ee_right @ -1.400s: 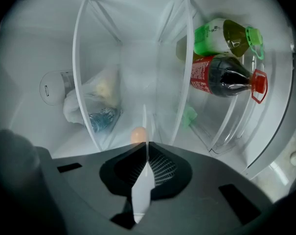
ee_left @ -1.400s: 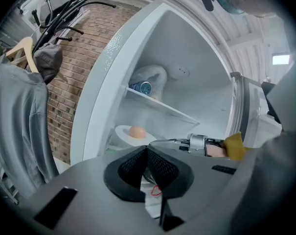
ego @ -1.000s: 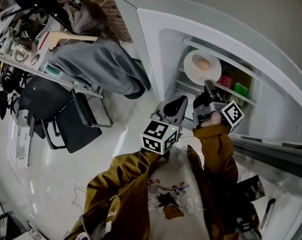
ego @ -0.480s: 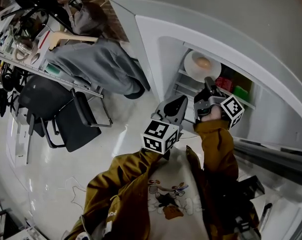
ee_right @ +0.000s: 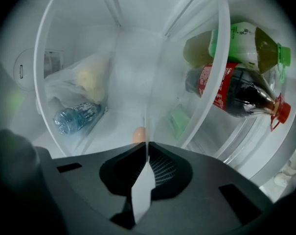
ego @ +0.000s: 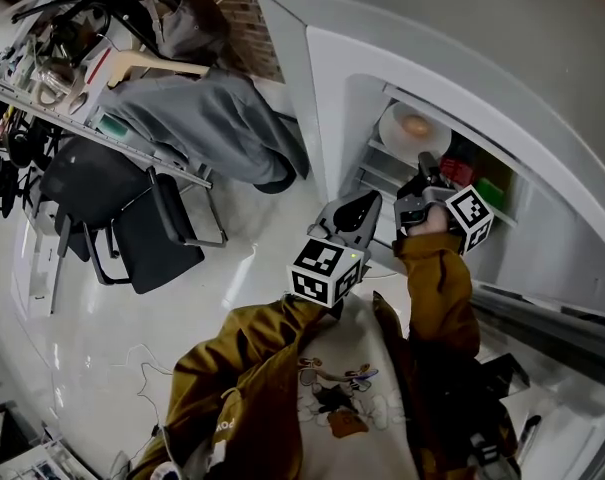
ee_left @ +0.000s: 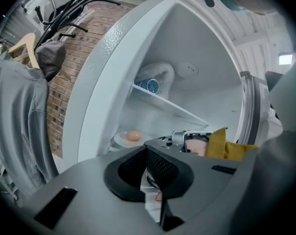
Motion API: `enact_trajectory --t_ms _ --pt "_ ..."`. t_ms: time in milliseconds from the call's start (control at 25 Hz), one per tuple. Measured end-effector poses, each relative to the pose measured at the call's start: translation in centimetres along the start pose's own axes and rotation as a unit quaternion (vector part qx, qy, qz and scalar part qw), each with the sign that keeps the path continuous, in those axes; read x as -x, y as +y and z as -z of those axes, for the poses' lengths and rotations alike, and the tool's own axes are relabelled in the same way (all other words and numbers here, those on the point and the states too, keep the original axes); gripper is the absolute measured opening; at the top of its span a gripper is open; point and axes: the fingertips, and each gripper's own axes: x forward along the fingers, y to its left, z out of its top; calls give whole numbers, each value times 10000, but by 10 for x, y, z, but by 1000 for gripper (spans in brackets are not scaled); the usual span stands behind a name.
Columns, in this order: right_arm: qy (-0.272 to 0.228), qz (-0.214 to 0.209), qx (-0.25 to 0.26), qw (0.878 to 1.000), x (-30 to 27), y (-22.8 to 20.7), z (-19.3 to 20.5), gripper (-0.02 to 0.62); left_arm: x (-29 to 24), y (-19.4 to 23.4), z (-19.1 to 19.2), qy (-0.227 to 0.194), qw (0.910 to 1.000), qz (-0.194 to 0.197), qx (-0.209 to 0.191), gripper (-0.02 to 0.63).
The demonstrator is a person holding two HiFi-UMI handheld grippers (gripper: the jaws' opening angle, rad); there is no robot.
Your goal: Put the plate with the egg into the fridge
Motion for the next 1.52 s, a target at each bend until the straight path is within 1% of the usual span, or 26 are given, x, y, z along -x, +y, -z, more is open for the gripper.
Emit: enact_trajectory --t_ms 120,280,520,680,720,800,920,1160,1240,1400,1520 --pt "9 17 4 10000 -1 -1 0 21 0 0 -1 -30 10000 4 -22 8" --pt "26 -91 -22 10000 -3 3 1 21 2 1 0 25 10000 -4 -16 8" --pt "2 -33 254 9997 -6 8 0 21 5 5 0 48 10000 -49 10 8" --pt "23 -29 287 9996 -4 8 3 26 6 7 -2 -22 10000 -46 -24 8" --pt "9 -54 287 9996 -3 9 3 39 7 7 -3 -28 10000 -47 -19 8" --pt "-51 -108 233 9997 -1 10 3 90 7 6 -2 -20 10000 -39 -8 8" --pt "-53 -111 143 9998 2 9 5 132 9 5 -2 -10 10000 -15 0 8" --pt "-106 92 561 9983 4 7 8 198 14 5 -2 -59 10000 12 -2 8" --pt "-88 174 604 9980 5 4 10 225 16 6 -3 -79 10000 -1 -3 8" --pt "58 236 459 9986 5 1 18 244 20 5 -4 -86 10000 -13 3 8" --pt "151 239 341 9990 4 0 23 245 23 4 -4 -87 10000 -15 20 8"
